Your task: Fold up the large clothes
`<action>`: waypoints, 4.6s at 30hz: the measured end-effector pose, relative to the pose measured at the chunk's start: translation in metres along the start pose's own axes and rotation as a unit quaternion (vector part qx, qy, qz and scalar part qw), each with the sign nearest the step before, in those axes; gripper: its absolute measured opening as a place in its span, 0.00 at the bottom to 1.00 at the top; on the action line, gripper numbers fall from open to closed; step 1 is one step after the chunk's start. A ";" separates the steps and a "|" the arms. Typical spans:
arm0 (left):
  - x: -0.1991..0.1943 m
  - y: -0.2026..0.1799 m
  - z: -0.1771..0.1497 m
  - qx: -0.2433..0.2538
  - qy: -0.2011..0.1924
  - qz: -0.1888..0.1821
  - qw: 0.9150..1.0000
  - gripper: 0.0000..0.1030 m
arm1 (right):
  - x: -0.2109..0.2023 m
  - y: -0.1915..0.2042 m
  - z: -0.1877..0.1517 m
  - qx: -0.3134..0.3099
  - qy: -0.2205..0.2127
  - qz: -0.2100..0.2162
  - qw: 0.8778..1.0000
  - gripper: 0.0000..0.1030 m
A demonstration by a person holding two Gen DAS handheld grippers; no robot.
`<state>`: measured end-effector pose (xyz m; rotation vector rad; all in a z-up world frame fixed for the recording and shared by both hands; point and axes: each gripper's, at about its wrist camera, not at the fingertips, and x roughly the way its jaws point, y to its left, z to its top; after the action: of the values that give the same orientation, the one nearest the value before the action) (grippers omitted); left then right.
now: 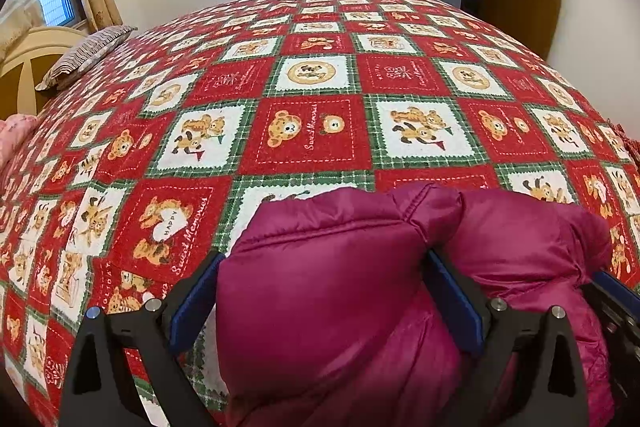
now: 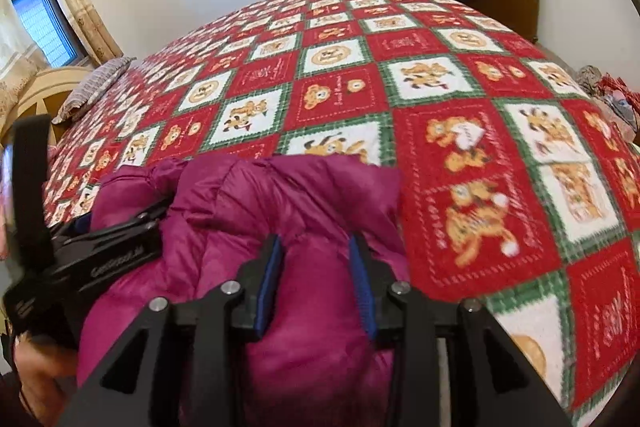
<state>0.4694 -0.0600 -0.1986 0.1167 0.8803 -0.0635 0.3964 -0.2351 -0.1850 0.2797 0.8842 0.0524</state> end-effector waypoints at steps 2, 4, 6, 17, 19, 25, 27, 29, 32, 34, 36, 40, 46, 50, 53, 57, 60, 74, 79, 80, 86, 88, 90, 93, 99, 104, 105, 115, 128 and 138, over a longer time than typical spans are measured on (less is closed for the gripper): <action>0.000 -0.001 0.000 0.003 -0.002 0.002 1.000 0.96 | -0.006 -0.003 -0.006 0.001 -0.003 0.000 1.000 0.40; -0.001 -0.003 0.000 0.007 -0.004 0.006 1.000 0.96 | -0.004 -0.004 -0.011 0.001 -0.003 0.003 1.000 0.40; -0.001 -0.003 0.000 0.007 -0.004 0.008 1.000 0.96 | 0.000 -0.003 -0.013 0.000 -0.008 -0.002 1.000 0.41; -0.005 0.005 -0.001 -0.003 0.005 -0.012 1.000 0.96 | 0.004 -0.005 -0.009 -0.006 -0.005 0.012 1.000 0.45; -0.013 0.013 -0.003 -0.007 0.009 -0.041 0.999 0.96 | -0.009 -0.009 -0.011 -0.002 -0.005 0.020 1.000 0.46; -0.064 0.054 -0.024 -0.035 -0.015 -0.076 0.996 0.96 | -0.082 -0.024 -0.034 0.017 -0.055 0.028 0.998 0.46; -0.078 0.064 -0.035 -0.049 -0.021 -0.088 0.995 0.96 | -0.104 -0.027 -0.045 0.019 -0.068 0.031 0.997 0.46; -0.092 0.071 -0.049 -0.066 -0.025 -0.103 0.992 0.96 | -0.122 -0.025 -0.056 0.024 -0.078 0.049 0.996 0.48; -0.105 0.066 -0.065 -0.065 -0.028 -0.119 0.990 0.96 | -0.136 -0.011 -0.077 0.009 -0.071 0.076 0.995 0.48; -0.108 0.056 -0.072 -0.052 -0.026 -0.120 0.991 0.96 | -0.141 -0.003 -0.090 0.009 -0.070 0.092 0.993 0.48; -0.104 0.045 -0.074 -0.036 -0.020 -0.106 0.993 0.96 | -0.136 0.002 -0.100 0.011 -0.054 0.105 0.993 0.45; -0.099 0.042 -0.075 -0.040 -0.016 -0.107 0.993 0.96 | -0.101 -0.004 -0.118 0.047 -0.001 0.086 0.995 0.33; -0.086 0.042 -0.070 -0.054 -0.002 -0.108 0.993 0.96 | -0.086 0.006 -0.133 0.071 0.025 0.099 0.992 0.33; -0.090 0.046 -0.066 -0.038 -0.005 -0.109 0.993 0.96 | -0.091 0.002 -0.120 0.063 0.039 0.110 0.991 0.33; -0.100 0.064 -0.062 -0.042 -0.029 -0.097 0.994 0.96 | -0.115 -0.009 -0.098 0.054 -0.007 0.109 0.993 0.41; -0.094 0.093 -0.053 -0.095 -0.030 -0.101 0.990 0.96 | -0.135 -0.006 -0.053 0.011 -0.074 0.075 0.994 0.81; -0.081 0.099 -0.049 -0.133 -0.009 -0.127 0.983 0.96 | -0.113 -0.002 -0.027 -0.010 -0.068 0.059 0.996 0.81; -0.057 0.053 -0.049 -0.083 -0.005 -0.100 0.992 0.96 | -0.026 -0.022 -0.039 0.041 -0.023 0.083 0.995 0.83; -0.046 0.058 -0.053 -0.098 0.000 -0.111 0.989 0.99 | -0.028 -0.020 -0.042 0.031 -0.031 0.078 0.996 0.84; -0.045 0.058 -0.053 -0.101 0.001 -0.115 0.988 0.99 | -0.028 -0.020 -0.043 0.031 -0.032 0.078 0.996 0.84; -0.046 0.059 -0.055 -0.102 0.002 -0.121 0.987 0.99 | -0.024 -0.019 -0.041 0.030 -0.033 0.077 0.996 0.84; -0.049 0.057 -0.055 -0.094 -0.002 -0.111 0.989 0.99 | -0.024 -0.019 -0.041 0.030 -0.033 0.077 0.996 0.84; -0.051 0.057 -0.055 -0.090 -0.002 -0.108 0.990 0.99 | -0.025 -0.019 -0.041 0.030 -0.033 0.077 0.996 0.84; -0.058 0.066 -0.055 -0.109 -0.003 -0.130 0.986 0.99 | -0.024 -0.018 -0.042 0.030 -0.034 0.078 0.996 0.84; -0.049 0.098 -0.066 -0.216 0.016 -0.263 0.940 0.99 | -0.028 -0.017 -0.042 0.033 -0.036 0.083 0.995 0.84; -0.041 0.075 -0.069 -0.205 0.029 -0.300 0.931 0.99 | -0.027 -0.018 -0.042 0.035 -0.039 0.089 0.995 0.84; -0.040 0.066 -0.066 -0.191 0.036 -0.321 0.927 0.99 | -0.026 -0.021 -0.042 0.035 -0.038 0.090 0.995 0.84; -0.036 0.034 -0.057 -0.126 0.049 -0.256 0.957 0.94 | -0.023 -0.023 -0.041 0.033 -0.037 0.092 0.995 0.84; -0.033 0.026 -0.056 -0.096 0.051 -0.205 0.973 0.93 | -0.003 0.005 -0.026 -0.038 0.009 0.062 0.997 0.87; -0.043 0.025 -0.063 -0.078 0.042 -0.187 0.978 0.78 | -0.015 0.031 -0.044 -0.068 0.011 0.045 0.997 0.46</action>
<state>0.3961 -0.0264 -0.2035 -0.1958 0.9801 -0.3433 0.3553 -0.1983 -0.1921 0.1917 0.8850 0.1979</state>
